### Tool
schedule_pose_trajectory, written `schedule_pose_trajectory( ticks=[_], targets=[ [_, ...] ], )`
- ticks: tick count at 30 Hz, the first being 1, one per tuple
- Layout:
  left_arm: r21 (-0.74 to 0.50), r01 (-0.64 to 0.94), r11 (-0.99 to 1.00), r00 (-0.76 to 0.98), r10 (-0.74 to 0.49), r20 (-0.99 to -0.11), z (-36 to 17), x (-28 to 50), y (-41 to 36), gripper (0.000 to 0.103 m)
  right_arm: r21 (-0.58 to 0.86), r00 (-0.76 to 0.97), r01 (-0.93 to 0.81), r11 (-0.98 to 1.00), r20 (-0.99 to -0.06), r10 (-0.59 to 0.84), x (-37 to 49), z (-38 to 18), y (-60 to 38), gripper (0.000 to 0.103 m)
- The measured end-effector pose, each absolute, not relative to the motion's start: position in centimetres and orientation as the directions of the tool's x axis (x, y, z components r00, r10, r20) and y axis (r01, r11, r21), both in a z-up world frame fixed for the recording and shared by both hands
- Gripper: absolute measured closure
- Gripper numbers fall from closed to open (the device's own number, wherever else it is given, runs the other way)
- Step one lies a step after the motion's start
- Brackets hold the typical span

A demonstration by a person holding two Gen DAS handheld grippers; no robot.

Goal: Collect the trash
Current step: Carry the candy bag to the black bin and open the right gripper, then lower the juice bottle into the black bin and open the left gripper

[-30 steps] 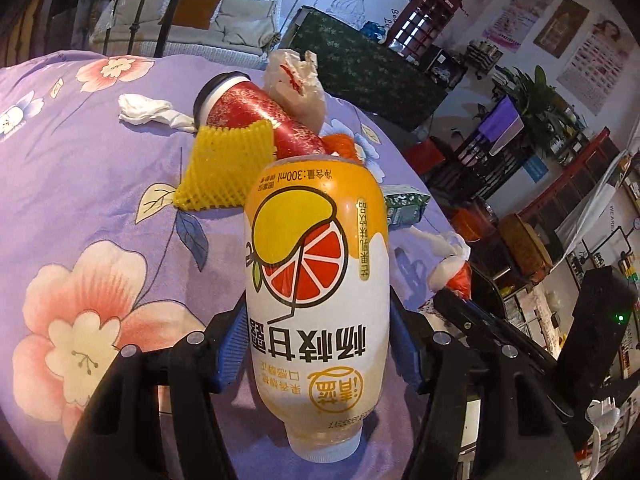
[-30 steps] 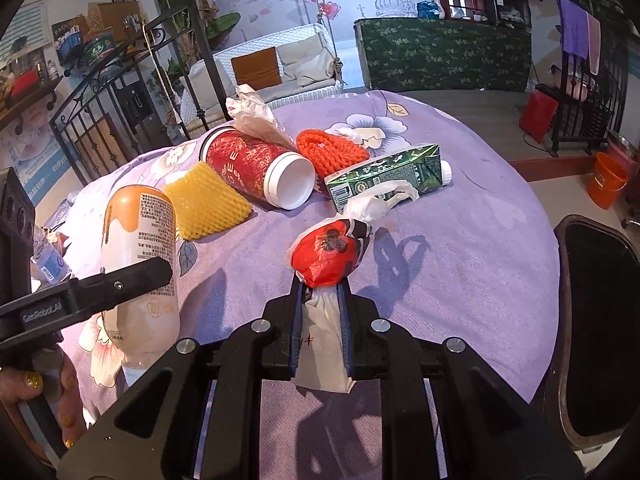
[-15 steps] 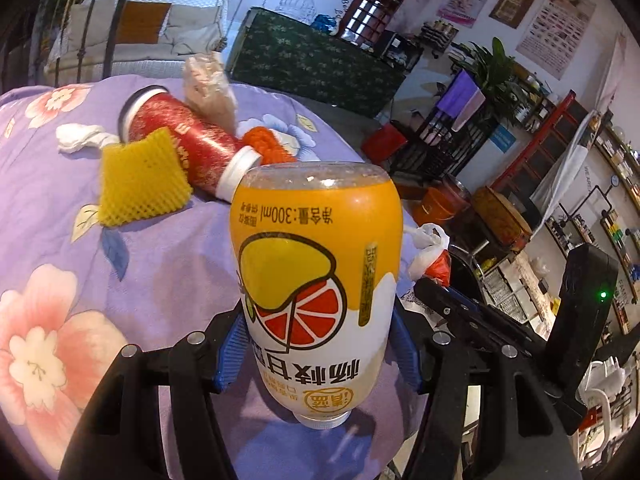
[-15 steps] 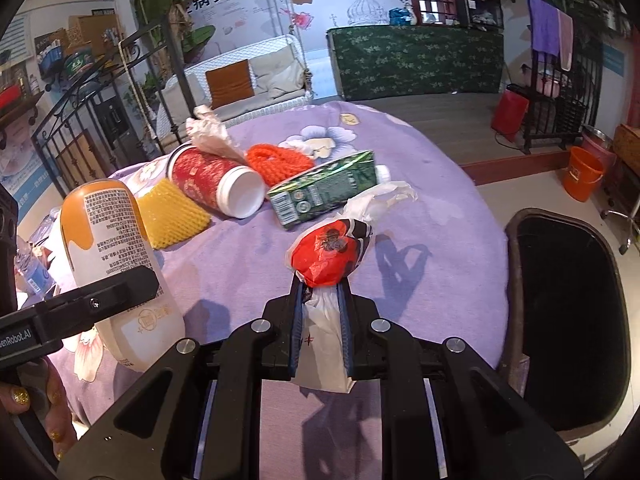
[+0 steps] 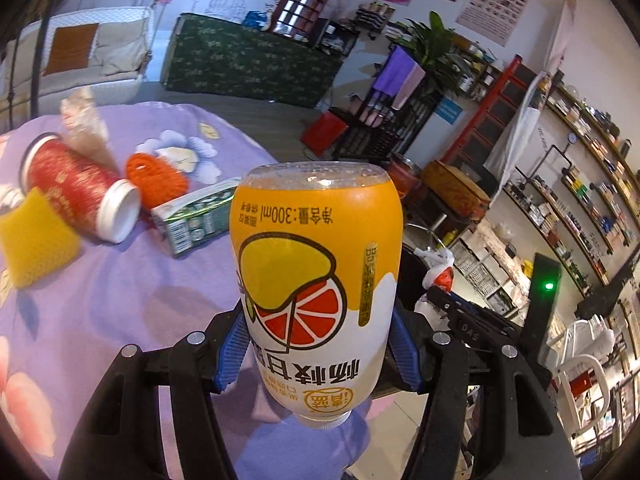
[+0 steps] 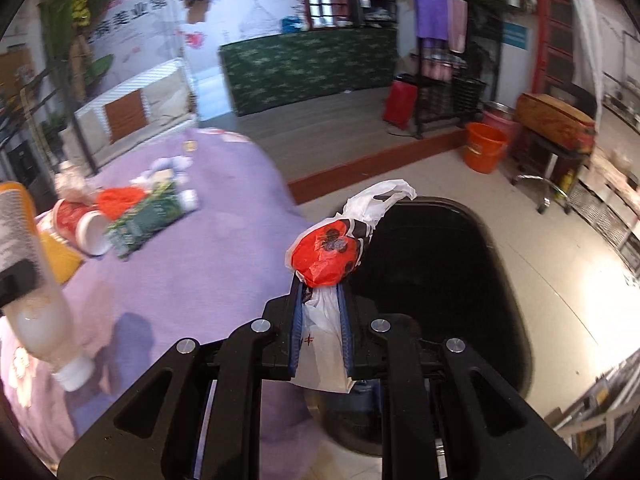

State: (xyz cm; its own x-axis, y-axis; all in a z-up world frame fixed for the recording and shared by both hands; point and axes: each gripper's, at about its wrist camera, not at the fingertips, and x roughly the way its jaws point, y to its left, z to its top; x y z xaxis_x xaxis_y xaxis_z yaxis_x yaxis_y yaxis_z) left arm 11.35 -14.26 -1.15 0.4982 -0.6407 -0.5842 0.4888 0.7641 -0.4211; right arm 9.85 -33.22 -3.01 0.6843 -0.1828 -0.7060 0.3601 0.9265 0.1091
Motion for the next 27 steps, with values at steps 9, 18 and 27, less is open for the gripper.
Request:
schedule_pose_trajectory(
  ticks=[9,18,27],
  targets=[
    [-0.410,0.601,0.686,0.400,-0.702,-0.589,-1.2,11.9,-20.3,0.043,0.120,0.560,0.520,0.846,-0.796,-0.231,9.8,-8.1,-39.1,0.081],
    [-0.413,0.662,0.626,0.299,-0.725,-0.620,-2.4,12.1,-25.3,0.043,0.140,0.581,0.572,0.808,-0.765,-0.279,7.7,-7.8,-40.6,0.045],
    [-0.428,0.702,0.570,0.195,-0.731,-0.654,-4.0,12.5,-30.6,0.043,0.168,0.618,0.644,0.746,-0.689,-0.379,4.3,-3.8,-43.0,0.043]
  ],
)
